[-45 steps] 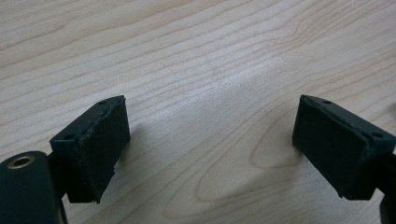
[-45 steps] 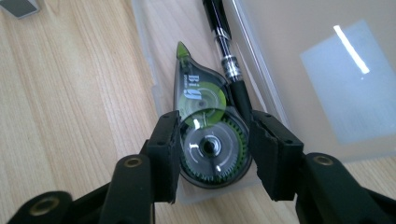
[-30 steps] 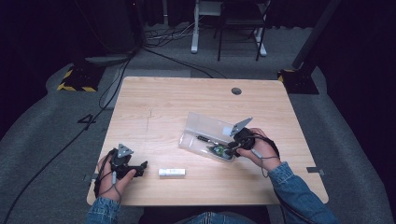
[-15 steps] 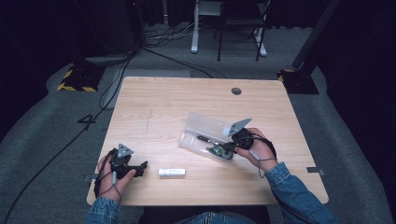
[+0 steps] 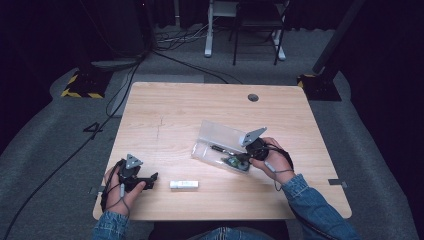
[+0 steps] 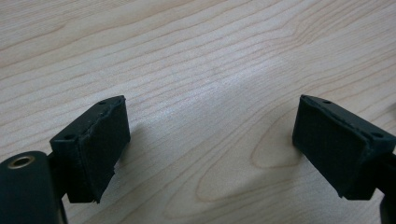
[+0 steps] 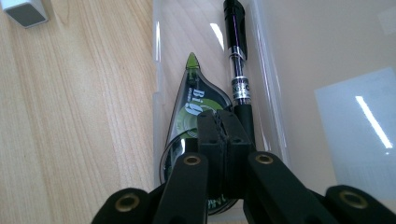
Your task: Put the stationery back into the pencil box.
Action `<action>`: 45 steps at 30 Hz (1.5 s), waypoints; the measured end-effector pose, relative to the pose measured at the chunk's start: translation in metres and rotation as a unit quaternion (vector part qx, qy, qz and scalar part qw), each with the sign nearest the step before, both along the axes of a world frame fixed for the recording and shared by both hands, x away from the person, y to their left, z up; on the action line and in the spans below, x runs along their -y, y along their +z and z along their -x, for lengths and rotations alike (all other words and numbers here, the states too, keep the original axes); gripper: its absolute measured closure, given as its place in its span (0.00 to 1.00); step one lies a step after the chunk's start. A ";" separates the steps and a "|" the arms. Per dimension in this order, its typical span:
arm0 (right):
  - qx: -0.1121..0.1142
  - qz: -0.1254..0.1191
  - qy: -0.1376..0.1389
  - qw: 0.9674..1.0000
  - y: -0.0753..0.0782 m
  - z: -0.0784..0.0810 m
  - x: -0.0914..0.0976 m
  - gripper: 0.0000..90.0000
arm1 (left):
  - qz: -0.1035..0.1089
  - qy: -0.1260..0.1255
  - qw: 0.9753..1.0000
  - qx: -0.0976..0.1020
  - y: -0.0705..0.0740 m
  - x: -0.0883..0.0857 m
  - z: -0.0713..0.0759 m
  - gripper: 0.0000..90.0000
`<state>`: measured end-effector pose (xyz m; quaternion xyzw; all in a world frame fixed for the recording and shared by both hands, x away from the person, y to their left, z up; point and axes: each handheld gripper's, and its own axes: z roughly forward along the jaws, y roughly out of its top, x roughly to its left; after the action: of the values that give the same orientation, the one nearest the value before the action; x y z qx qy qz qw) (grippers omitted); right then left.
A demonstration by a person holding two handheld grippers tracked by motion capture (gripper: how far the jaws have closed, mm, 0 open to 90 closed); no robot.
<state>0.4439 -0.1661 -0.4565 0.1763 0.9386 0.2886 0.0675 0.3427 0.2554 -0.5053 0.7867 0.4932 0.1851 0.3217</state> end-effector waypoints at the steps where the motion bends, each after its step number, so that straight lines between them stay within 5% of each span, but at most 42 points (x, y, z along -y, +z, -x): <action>1: 0.001 0.001 0.001 1.000 0.000 0.000 0.000 0.99 | 0.000 0.000 1.000 0.000 0.000 0.000 0.000 0.13; 20: 0.009 -0.004 -0.012 1.000 -0.006 -0.001 0.001 0.99 | 0.000 0.000 1.000 0.000 0.000 0.000 0.000 0.13; 24: 0.020 0.003 -0.015 1.000 -0.004 -0.001 0.000 0.90 | 0.000 0.000 1.000 0.000 0.000 0.000 0.000 0.13; 37: 0.034 -0.041 0.004 0.999 0.013 0.012 -0.012 0.68 | 0.000 0.000 1.000 0.000 0.000 0.000 0.000 0.13; 45: 0.041 -0.065 0.027 0.997 0.024 0.020 -0.029 0.64 | -0.001 -0.003 1.000 0.000 0.000 -0.001 0.001 0.13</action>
<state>0.4236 -0.1376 -0.4326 0.1425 0.9187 0.3582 0.0861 0.3415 0.2562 -0.5052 0.7887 0.4904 0.1849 0.3215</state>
